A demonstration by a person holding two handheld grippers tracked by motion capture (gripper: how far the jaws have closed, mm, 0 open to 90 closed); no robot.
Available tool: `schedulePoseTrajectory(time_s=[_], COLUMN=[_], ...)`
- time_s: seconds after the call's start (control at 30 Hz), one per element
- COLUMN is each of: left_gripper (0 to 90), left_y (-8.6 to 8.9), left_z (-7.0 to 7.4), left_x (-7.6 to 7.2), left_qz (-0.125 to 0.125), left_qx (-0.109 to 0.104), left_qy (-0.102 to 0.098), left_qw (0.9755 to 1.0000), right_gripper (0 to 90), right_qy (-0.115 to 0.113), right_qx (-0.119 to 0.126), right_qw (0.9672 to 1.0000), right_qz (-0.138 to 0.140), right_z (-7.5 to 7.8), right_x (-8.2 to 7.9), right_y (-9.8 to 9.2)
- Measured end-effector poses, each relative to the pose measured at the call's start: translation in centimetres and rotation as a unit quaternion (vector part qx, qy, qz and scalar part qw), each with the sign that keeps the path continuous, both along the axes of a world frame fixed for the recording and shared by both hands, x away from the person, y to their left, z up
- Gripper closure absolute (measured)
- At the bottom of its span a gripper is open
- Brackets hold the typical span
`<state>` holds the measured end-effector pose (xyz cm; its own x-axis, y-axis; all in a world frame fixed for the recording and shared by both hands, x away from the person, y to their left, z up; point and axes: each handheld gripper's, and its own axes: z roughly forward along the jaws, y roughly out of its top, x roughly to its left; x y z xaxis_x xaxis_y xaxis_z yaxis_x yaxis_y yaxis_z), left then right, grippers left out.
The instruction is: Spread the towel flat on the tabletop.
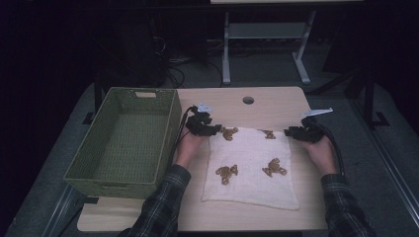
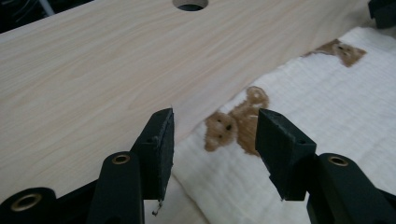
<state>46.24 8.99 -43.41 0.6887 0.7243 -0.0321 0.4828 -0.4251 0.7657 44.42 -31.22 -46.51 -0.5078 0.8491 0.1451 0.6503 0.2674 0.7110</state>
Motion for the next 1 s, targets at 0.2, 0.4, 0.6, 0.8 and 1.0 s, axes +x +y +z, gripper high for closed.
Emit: schedulePoseTrajectory(time_s=[0.2, 0.4, 0.6, 0.8, 1.0], left_gripper=[46.4, 46.8, 47.3, 56.9, 72.7], left_y=[0.5, 0.6, 0.1, -0.1, -0.3], left_z=[-0.7, -1.5, -2.6, -3.1, -3.4], left_x=[1.2, 1.9, 2.9, 3.1, 3.1], left_qz=[0.016, 0.025, 0.018, 0.020, 0.025], left_qx=[0.002, -0.002, 0.004, 0.023, 0.033], left_qy=[0.008, 0.017, 0.032, 0.043, 0.048], left_qw=[0.9998, 0.9995, 0.9993, 0.9986, 0.9980], right_gripper=[76.8, 87.5, 87.9, 87.9, 87.9], right_qy=[0.000, -0.009, -0.011, -0.011, -0.010], right_qx=[-0.023, -0.047, -0.048, -0.044, -0.044], right_qw=[0.9997, 0.9989, 0.9988, 0.9990, 0.9990], right_qz=[0.009, 0.003, -0.003, -0.004, -0.005], right_z=[-0.9, -0.8, -0.8, -0.8, -0.8], right_x=[0.2, 0.3, 0.3, 0.3, 0.3], right_y=[0.6, 0.5, 0.4, 0.4, 0.4])
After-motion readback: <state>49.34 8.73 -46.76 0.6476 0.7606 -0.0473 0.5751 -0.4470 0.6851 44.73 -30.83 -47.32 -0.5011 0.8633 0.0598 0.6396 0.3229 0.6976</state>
